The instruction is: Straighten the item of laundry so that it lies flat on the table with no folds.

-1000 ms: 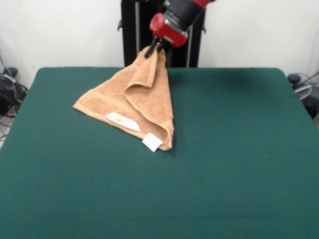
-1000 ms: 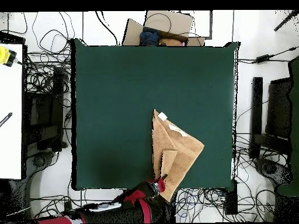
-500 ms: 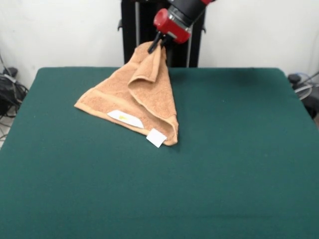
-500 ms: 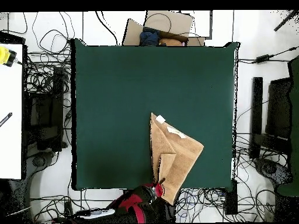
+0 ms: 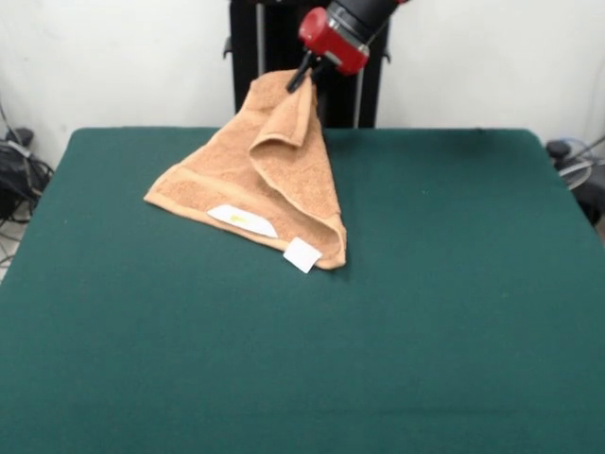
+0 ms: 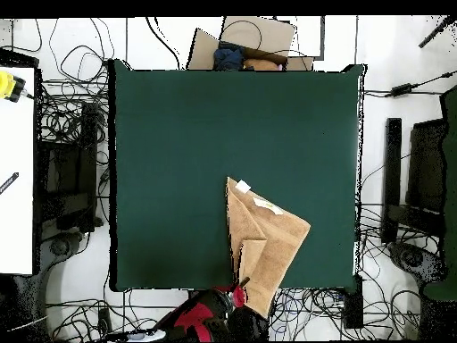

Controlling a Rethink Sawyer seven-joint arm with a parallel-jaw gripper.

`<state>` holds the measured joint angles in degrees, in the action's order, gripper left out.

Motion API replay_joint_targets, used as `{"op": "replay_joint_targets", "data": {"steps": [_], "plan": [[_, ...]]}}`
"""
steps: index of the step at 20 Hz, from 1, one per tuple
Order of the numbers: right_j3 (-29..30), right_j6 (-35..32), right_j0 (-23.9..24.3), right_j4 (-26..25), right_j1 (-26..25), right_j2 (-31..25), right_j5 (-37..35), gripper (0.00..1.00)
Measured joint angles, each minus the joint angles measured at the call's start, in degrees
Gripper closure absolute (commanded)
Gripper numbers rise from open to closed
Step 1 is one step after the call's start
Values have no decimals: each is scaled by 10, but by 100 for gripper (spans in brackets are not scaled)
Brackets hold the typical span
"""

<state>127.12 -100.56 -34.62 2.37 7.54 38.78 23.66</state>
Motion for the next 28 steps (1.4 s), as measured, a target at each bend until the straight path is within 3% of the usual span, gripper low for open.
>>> {"op": "replay_joint_targets", "data": {"steps": [28], "plan": [[45, 0, -23, 5, 4, 0, 31, 100]]}}
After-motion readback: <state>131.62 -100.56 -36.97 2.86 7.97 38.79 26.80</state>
